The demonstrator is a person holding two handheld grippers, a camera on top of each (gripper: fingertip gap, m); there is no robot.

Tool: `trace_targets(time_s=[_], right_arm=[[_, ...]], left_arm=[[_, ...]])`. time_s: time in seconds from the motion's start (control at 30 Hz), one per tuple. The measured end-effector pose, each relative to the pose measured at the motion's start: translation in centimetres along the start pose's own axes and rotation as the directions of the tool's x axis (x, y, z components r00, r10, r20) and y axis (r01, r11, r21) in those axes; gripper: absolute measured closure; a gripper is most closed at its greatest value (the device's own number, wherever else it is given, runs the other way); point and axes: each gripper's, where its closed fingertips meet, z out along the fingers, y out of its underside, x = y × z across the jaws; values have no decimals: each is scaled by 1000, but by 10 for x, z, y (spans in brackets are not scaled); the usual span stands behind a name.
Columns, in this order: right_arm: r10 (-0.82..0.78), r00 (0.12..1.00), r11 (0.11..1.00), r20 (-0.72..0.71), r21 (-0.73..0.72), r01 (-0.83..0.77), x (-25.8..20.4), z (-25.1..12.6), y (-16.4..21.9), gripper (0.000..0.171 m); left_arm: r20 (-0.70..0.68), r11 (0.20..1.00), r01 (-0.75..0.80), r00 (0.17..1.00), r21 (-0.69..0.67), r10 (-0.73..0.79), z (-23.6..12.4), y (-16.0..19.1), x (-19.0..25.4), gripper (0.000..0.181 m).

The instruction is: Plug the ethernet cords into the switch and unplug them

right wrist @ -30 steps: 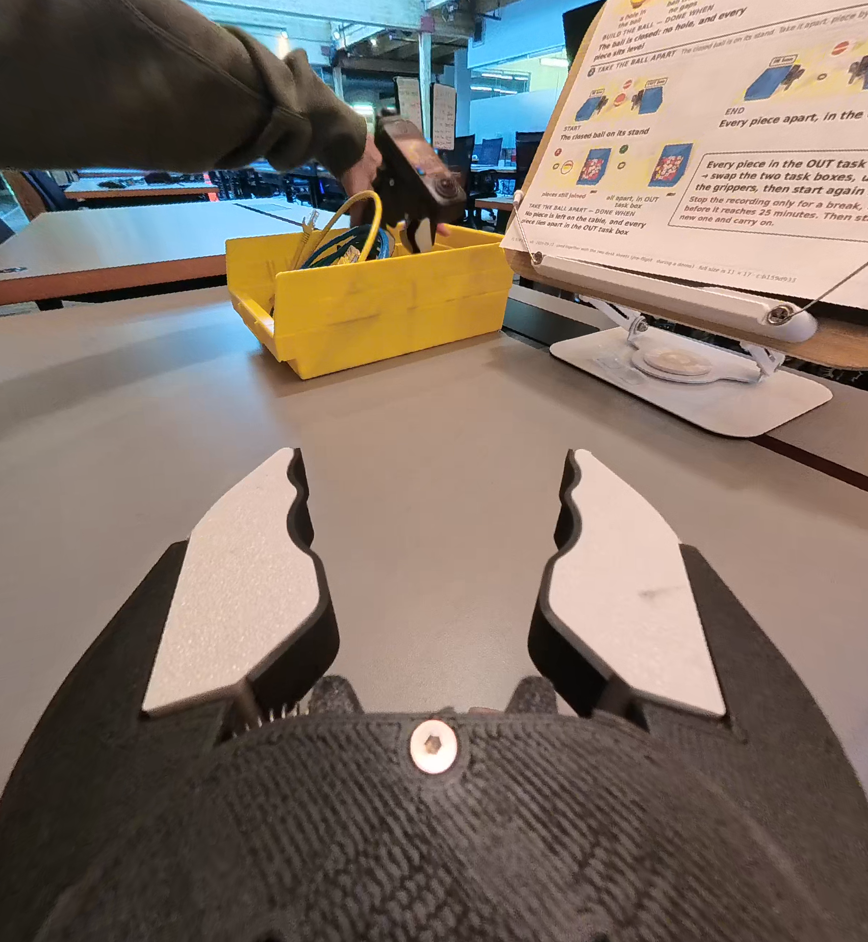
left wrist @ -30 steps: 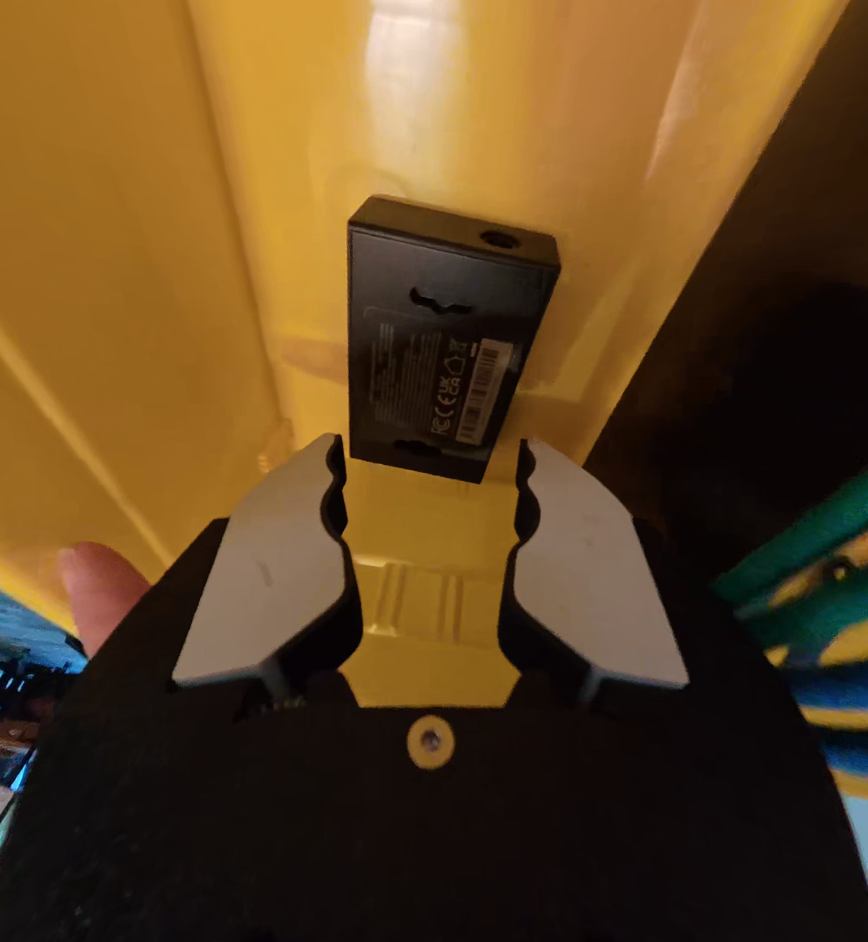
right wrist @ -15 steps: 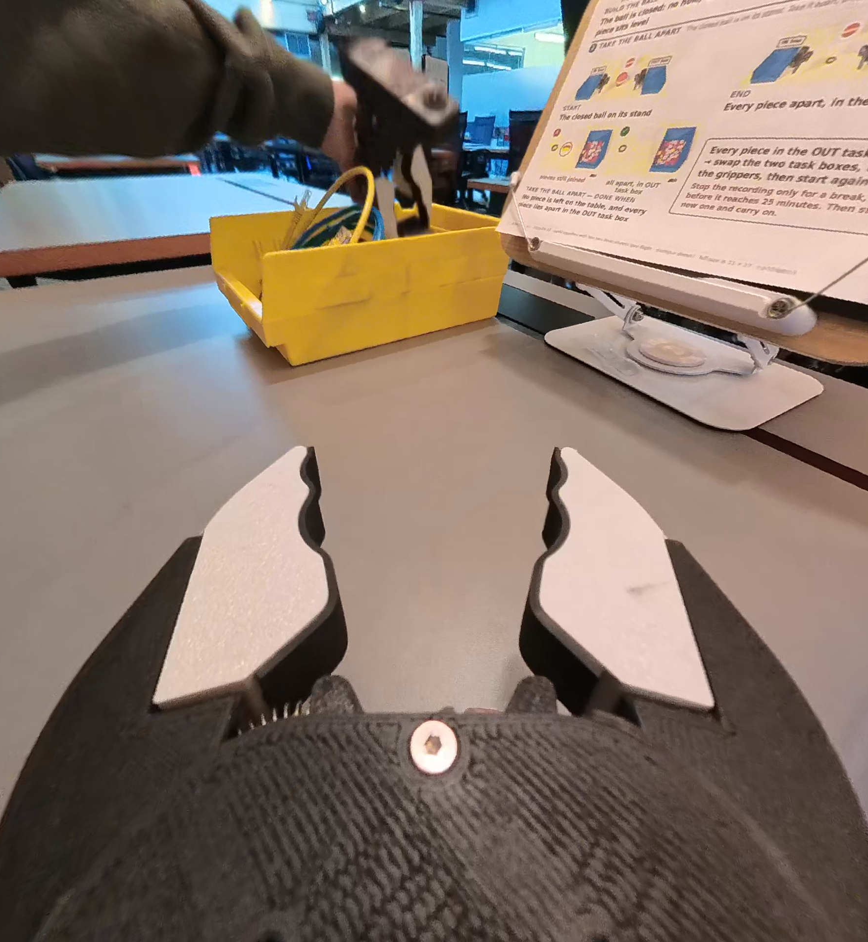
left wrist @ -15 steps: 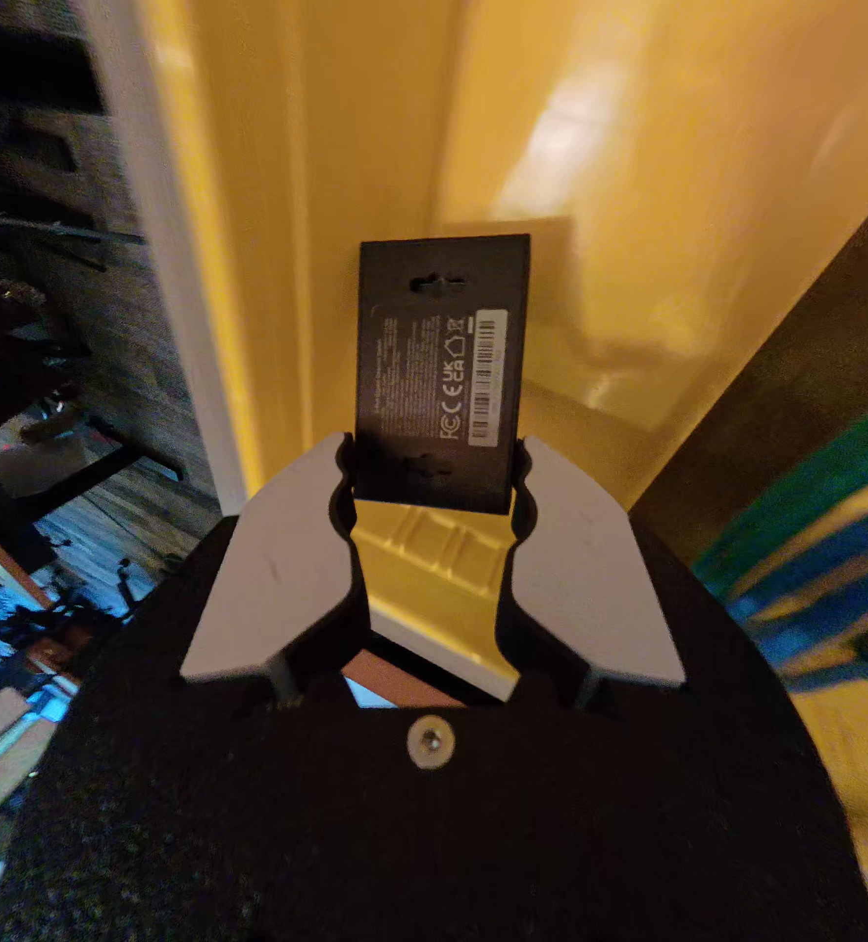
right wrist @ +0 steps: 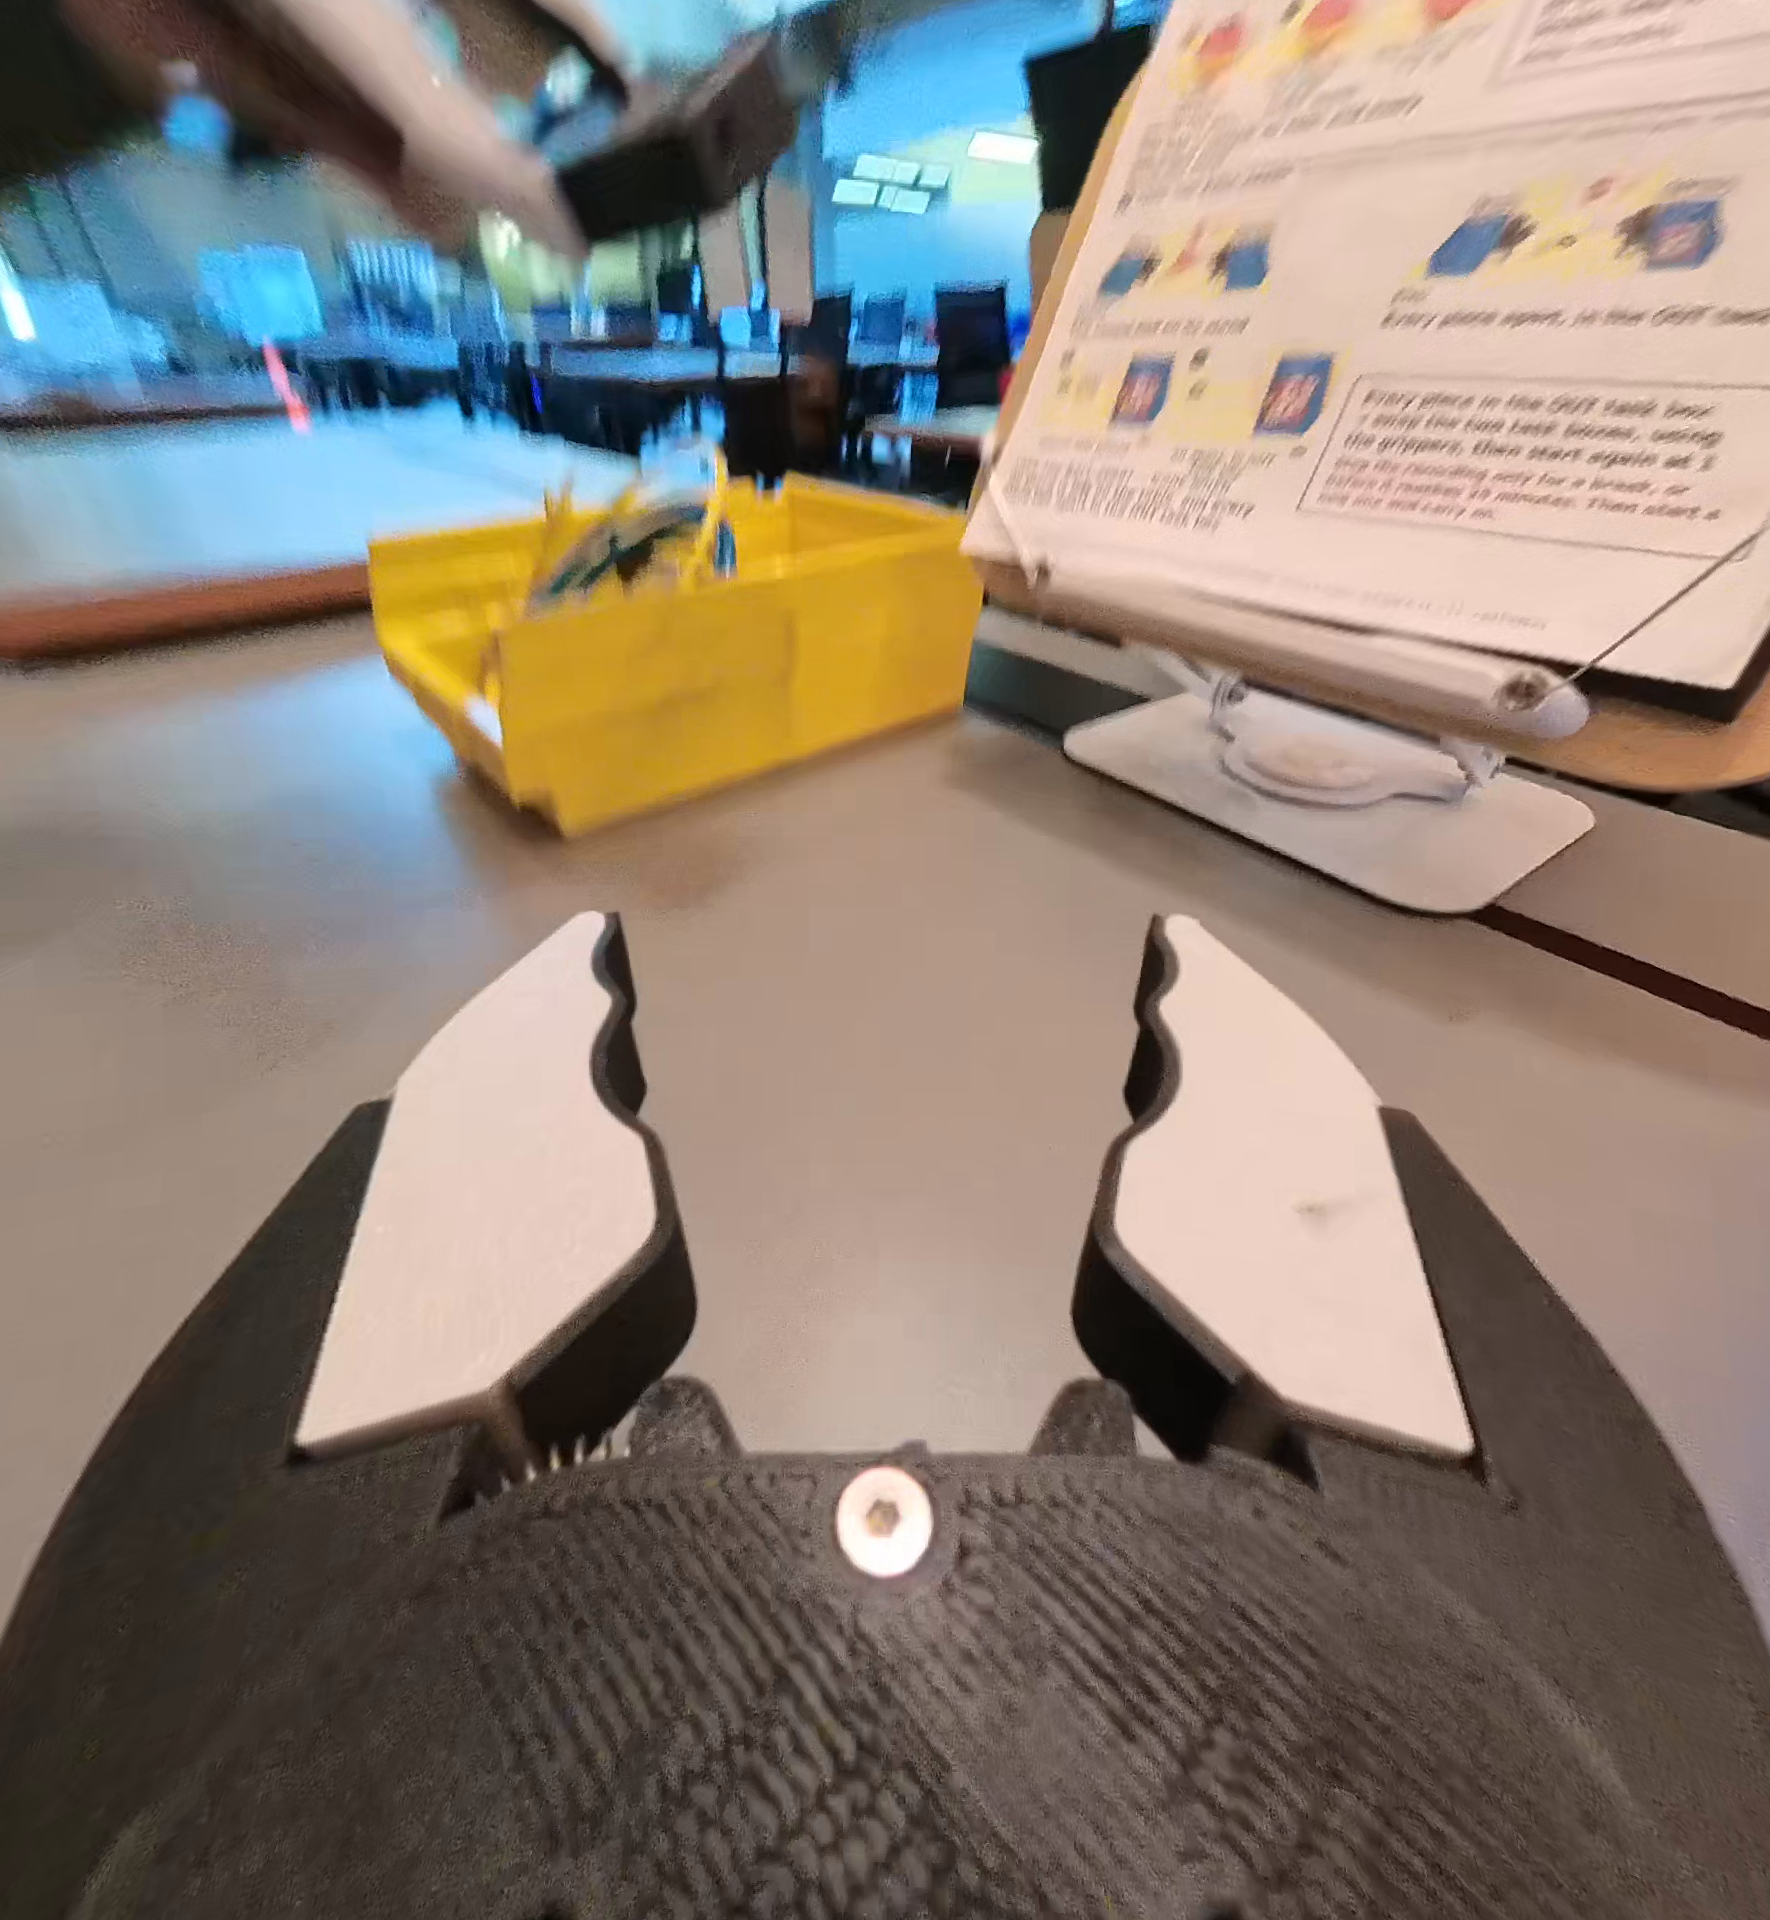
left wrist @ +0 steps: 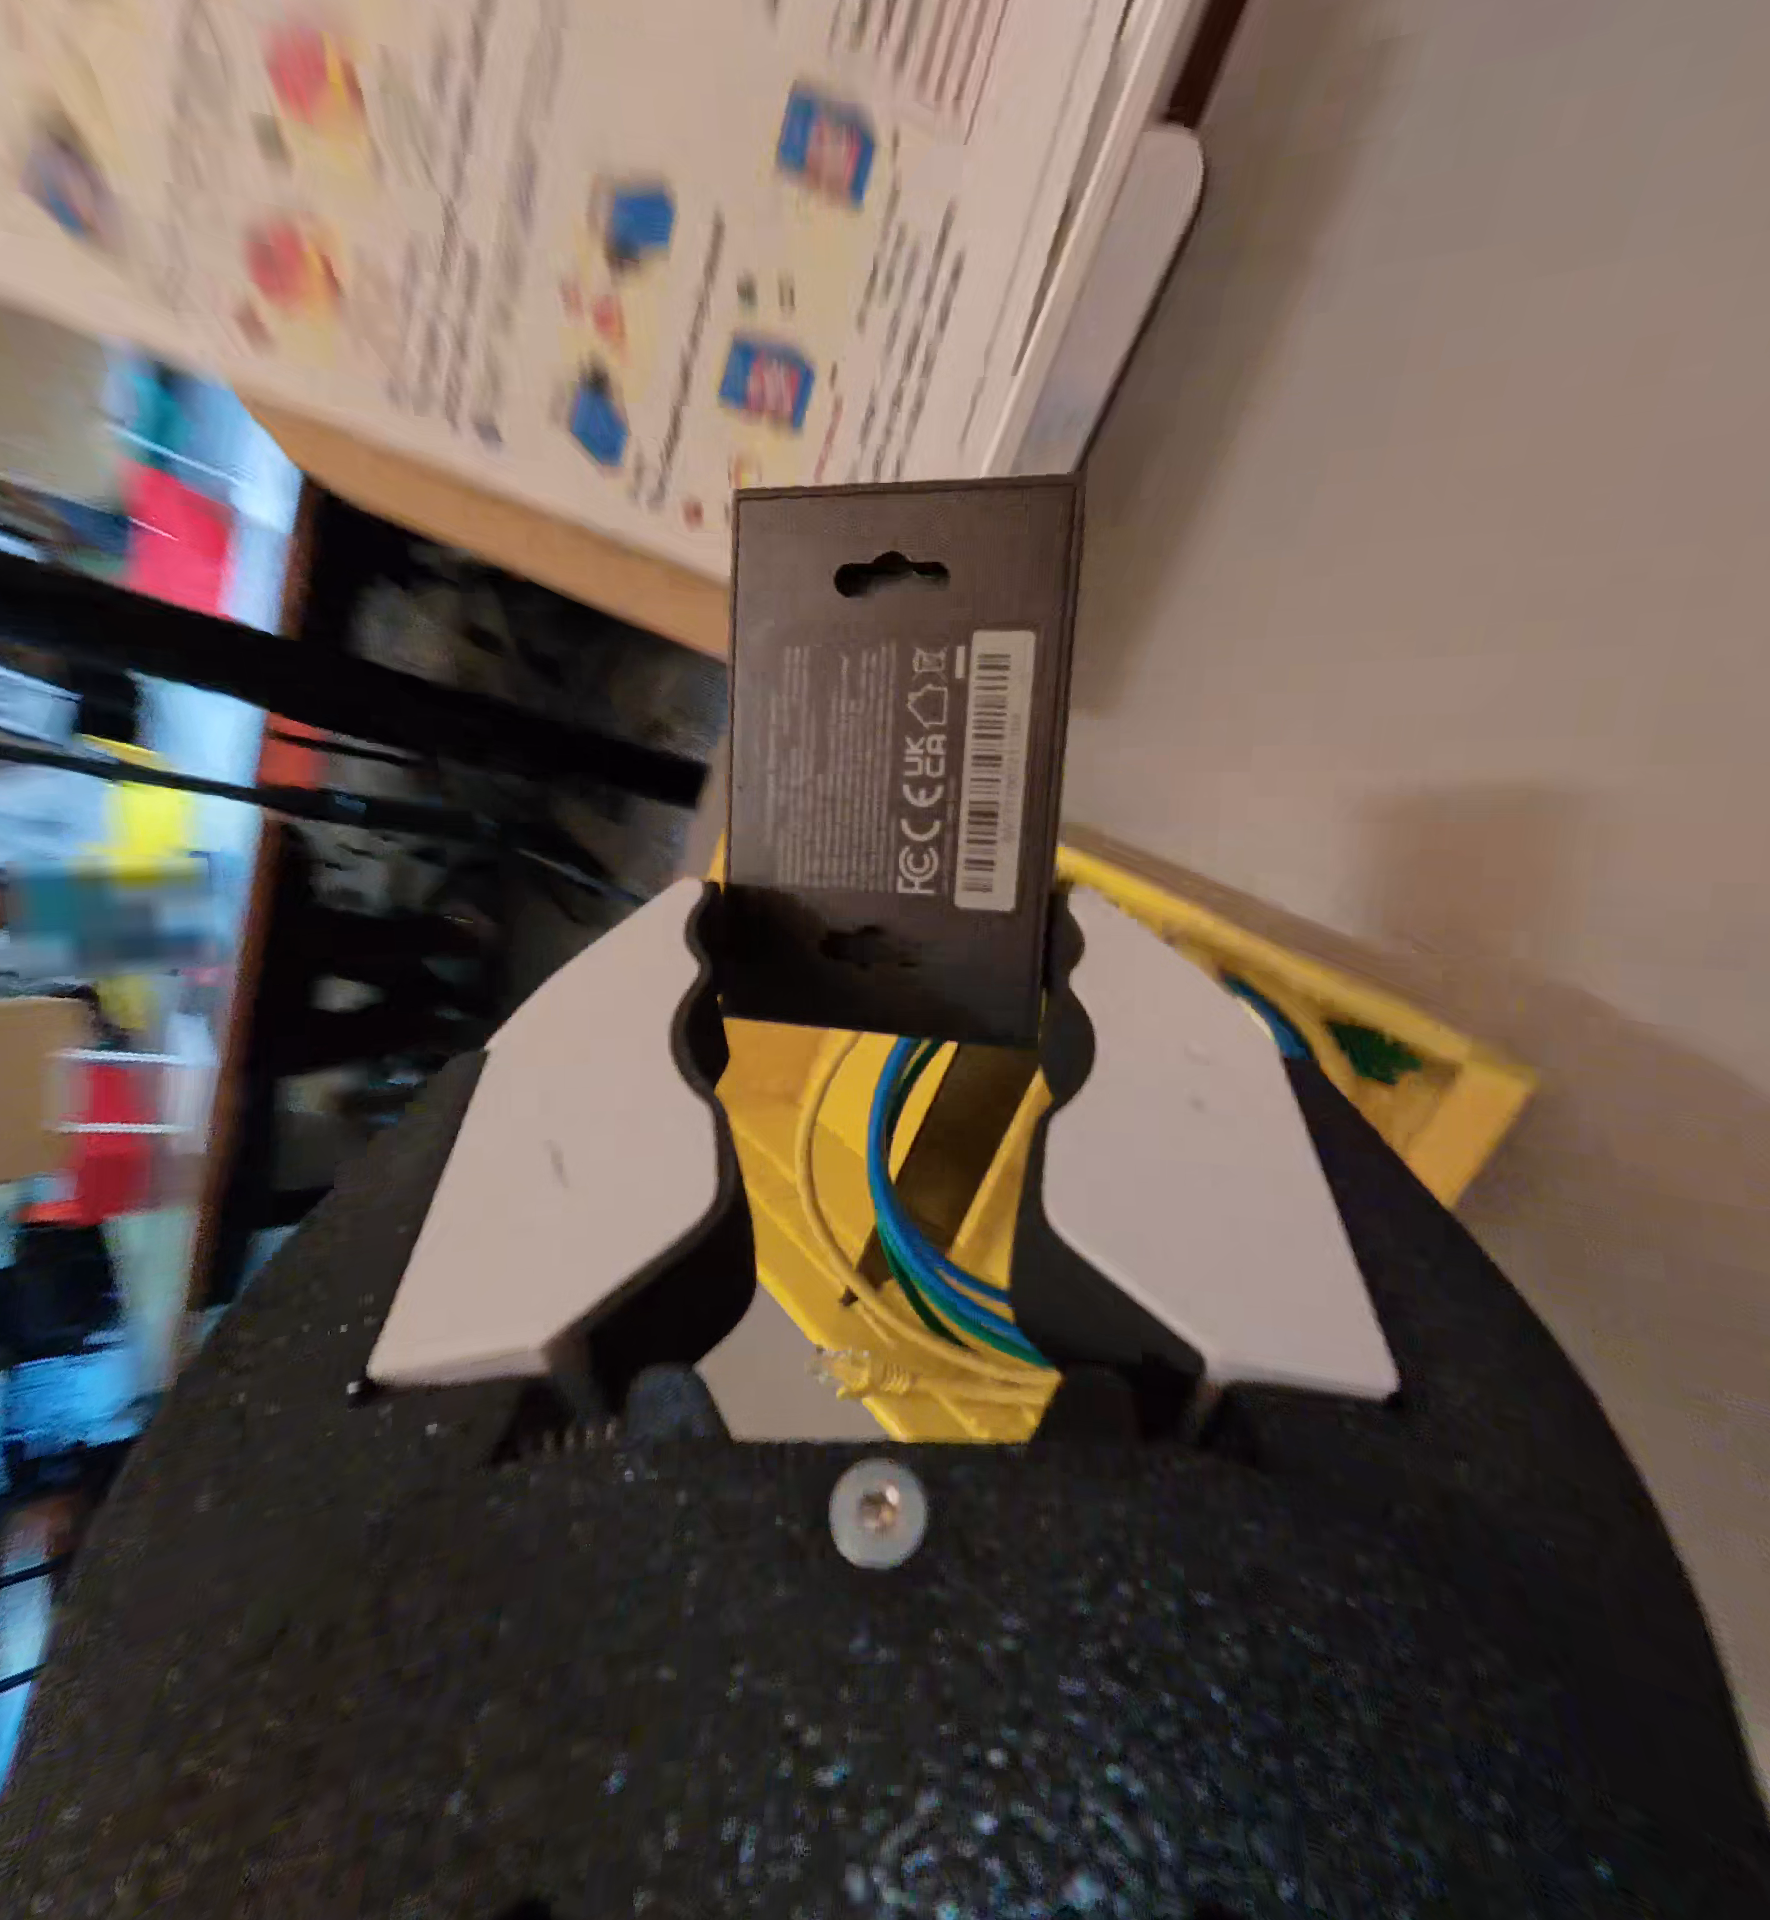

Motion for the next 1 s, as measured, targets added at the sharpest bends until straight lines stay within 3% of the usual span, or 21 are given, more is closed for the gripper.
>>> trace_targets(time_s=[0.03, 0.13, 0.23, 0.37, 0.43, 0.47, 0.67, 0.73, 0.77, 0.8, 0.83, 0.87, 0.93, 0.97, 1.0], right_arm=[[55, 998, 998, -10, 38, -55, -3, 1, -14, 80], [108, 994, 987, 25, 113, -110, -26, 6, -46, 77], [154, 984, 979, 94, 121, -165, -54, 13, -49, 75], [158, 961, 976, 227, 110, -186, -93, 7, -46, 91], [49, 948, 987, 315, 129, -93, -117, -4, -44, 127], [-8, 952, 988, 306, 151, -41, -121, -7, -44, 136], [-193, 960, 960, 204, 244, 141, -127, -17, -51, 141], [-437, 899, 889, 23, 165, 427, -112, -17, -46, 142], [-567, 819, 813, -93, 95, 574, -99, -19, -46, 142], [-671, 720, 727, -179, 32, 686, -88, -23, -48, 143], [-746, 622, 645, -239, -24, 764, -80, -27, -50, 143], [-802, 518, 561, -297, -75, 825, -74, -31, -53, 143], [-884, 310, 386, -351, -172, 906, -68, -36, -53, 143], [-913, 208, 295, -352, -215, 931, -69, -36, -51, 142], [-930, 122, 214, -347, -242, 946, -72, -35, -48, 142]], left_arm=[[87, 998, -60, 994, 21, 58, -8, -13, 17, 122], [293, 964, -258, 928, 66, 228, -24, -51, 81, 123], [482, 895, -426, 817, 132, 318, -39, -87, 142, 123], [536, 848, -480, 788, 224, 303, -48, -108, 200, 123], [568, 832, -495, 771, 250, 289, -53, -111, 213, 123], [571, 831, -490, 773, 263, 276, -54, -112, 217, 123], [575, 817, -443, 799, 369, 174, -58, -115, 223, 121], [421, 840, -280, 905, 465, 69, -52, -111, 227, 115], [293, 849, -116, 955, 516, -47, -50, -108, 228, 112], [108, 831, 87, 979, 550, -174, -48, -107, 232, 110], [-113, 773, 309, 948, 553, -299, -50, -110, 237, 107], [-329, 679, 531, 847, 506, -417, -54, -114, 239, 106], [-659, 458, 847, 509, 270, -553, -61, -123, 238, 107], [-768, 362, 921, 336, 145, -545, -66, -128, 238, 102], [-831, 293, 956, 185, 27, -524, -67, -131, 237, 110]])
